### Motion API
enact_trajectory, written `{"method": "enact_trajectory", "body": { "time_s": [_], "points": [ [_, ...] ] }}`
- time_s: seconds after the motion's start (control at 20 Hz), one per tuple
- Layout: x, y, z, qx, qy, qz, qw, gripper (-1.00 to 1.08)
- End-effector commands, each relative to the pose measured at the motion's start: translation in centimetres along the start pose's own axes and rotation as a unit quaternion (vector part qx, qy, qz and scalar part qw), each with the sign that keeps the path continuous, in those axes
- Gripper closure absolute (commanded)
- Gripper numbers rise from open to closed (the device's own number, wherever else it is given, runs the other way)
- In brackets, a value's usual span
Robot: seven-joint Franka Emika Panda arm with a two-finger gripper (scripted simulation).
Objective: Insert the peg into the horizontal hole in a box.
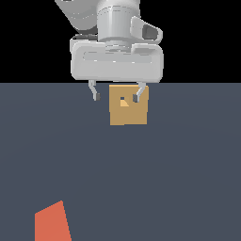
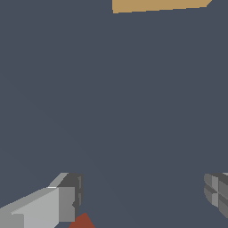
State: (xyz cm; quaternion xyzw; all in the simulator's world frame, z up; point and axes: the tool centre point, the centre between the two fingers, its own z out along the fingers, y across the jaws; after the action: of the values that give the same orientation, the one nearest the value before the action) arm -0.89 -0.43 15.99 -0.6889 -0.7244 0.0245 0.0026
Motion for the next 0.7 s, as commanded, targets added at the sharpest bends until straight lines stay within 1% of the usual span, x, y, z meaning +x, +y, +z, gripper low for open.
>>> {"method": "enact_trajectory", "body": {
  "time_s": [0.0,0.3,0.65],
  "points": [
    [0.0,0.0,0.0,0.0,0.0,0.0,1.0,-0.92],
    [-0.6,-0.3,0.2,-0.001,0.0,-0.006,1.0,-0.92],
    [-2.9,-1.2,1.1,-0.003,0.001,-0.03,0.9996,-0.92]
  ]
}}
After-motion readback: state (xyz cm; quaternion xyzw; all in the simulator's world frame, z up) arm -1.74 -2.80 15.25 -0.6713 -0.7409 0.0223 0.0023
